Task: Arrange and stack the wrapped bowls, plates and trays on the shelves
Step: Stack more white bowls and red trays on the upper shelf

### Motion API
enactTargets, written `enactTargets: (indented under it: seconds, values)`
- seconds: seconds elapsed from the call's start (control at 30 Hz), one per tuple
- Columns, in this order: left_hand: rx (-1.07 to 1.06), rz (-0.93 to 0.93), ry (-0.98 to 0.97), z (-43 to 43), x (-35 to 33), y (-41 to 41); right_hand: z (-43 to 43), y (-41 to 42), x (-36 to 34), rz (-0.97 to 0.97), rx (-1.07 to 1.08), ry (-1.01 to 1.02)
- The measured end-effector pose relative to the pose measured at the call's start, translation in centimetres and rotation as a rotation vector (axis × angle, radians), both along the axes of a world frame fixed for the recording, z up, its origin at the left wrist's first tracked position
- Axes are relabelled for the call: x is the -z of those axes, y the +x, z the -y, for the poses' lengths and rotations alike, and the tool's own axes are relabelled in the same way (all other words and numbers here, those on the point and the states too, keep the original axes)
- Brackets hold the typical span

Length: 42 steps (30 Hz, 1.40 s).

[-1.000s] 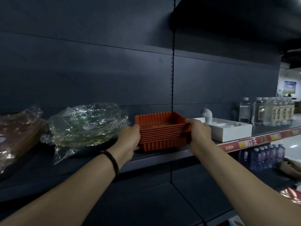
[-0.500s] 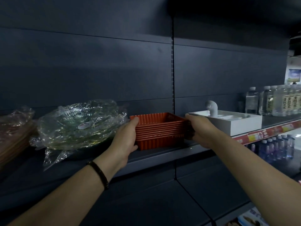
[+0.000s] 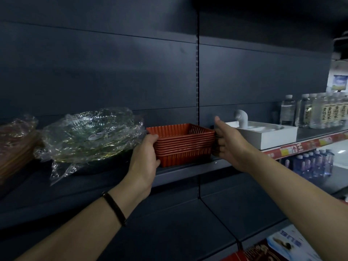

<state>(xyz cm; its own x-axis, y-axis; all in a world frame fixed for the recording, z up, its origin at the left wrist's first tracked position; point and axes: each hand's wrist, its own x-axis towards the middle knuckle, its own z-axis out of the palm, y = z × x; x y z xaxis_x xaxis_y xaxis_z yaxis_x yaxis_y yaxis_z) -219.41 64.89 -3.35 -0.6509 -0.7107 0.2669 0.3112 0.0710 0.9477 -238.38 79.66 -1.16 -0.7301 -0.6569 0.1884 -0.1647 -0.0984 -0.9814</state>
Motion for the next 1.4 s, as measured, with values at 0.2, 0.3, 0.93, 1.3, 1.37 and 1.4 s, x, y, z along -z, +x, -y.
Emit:
enactTargets:
  seconds: [0.2,0.3,0.93,1.3,1.37,1.4]
  values:
    - [0.034,-0.011,0.043,-1.4,-0.1,0.6,-0.9,0.1,0.2,0.016,0.0,-0.018]
    - [0.024,-0.01,0.037,-1.5,-0.5,0.9,-0.9,0.4,0.2,0.023,0.009,-0.025]
    - [-0.445,-0.093,-0.001,3.5,-0.6,15.9,5.6,16.4,-0.4,0.023,-0.085,-0.221]
    - [-0.284,0.047,0.209,9.4,-2.9,17.8,13.8,17.5,-0.4,0.34,-0.08,-0.167]
    - [-0.248,0.035,0.233,10.6,-2.9,17.5,14.9,17.2,-0.6,0.408,-0.072,-0.2]
    - [-0.241,0.026,0.256,11.1,-2.8,17.5,15.1,17.3,-0.8,0.431,-0.075,-0.204]
